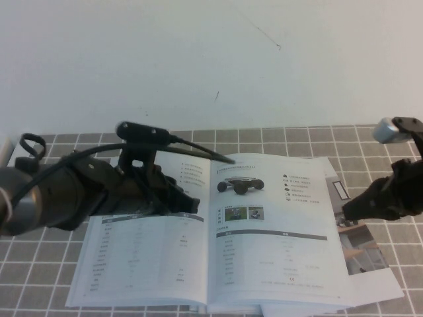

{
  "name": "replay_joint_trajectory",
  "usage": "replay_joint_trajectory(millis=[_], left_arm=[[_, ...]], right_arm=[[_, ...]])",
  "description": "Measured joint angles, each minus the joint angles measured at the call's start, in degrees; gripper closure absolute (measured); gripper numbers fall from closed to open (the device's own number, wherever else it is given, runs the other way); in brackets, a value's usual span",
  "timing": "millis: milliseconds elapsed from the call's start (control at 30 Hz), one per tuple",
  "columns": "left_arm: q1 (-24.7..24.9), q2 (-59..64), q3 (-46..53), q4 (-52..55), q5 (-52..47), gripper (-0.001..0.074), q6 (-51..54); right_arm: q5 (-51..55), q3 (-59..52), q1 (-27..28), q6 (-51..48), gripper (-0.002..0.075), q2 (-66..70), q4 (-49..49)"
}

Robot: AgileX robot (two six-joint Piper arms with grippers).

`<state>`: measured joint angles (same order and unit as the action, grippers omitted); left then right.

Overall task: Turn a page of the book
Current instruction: Open the closed book

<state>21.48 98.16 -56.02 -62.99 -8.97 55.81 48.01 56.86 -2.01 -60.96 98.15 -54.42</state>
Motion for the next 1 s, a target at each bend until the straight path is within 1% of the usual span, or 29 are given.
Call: replay_joint_trajectory(millis=[67, 133, 200, 233, 300, 433, 667, 1000], left_arm=[[0.4, 2.7, 0.0, -0.1, 0.8, 0.0739, 0.4], [0.4, 4.9, 0.0, -0.2, 2.0, 0.0739, 0.5], [0.4, 6.3, 0.0, -0.3, 2.8, 0.0739, 0.5], [0.4, 6.7, 0.0, -0.3, 2.9, 0.0739, 0.5], [0.4, 7.5, 0.0, -0.3, 2.9, 0.0739, 0.5], [0.4, 8.0, 0.0, -0.3, 3.4, 0.0739, 0.6], [0.4, 8.4, -0.1, -0.9, 3.4, 0.0739, 0.7], [0.4, 8.4, -0.1, -1.6, 3.4, 0.0739, 0.7]], right_arm=[[-0.3, 2.1, -1.5, 0.5, 0.0592, 1.8, 0.1], [-1.1, 4.0, -3.1, 1.1, 0.0488, 3.8, 0.7], [-1.7, 5.3, -4.1, 1.9, 0.0403, 5.7, 1.6], [-1.8, 5.9, -4.5, 2.5, 0.0377, 6.6, 1.8], [-2.0, 6.8, -5.1, 3.6, 0.0351, 8.4, 2.4], [-3.5, 7.8, -5.3, 6.5, 0.0334, 11.4, 4.0], [-6.5, 8.1, -5.3, 12.4, 0.0331, 14.1, 7.8], [-4.0, 9.0, -5.2, 13.3, 0.0331, 17.3, 6.7]])
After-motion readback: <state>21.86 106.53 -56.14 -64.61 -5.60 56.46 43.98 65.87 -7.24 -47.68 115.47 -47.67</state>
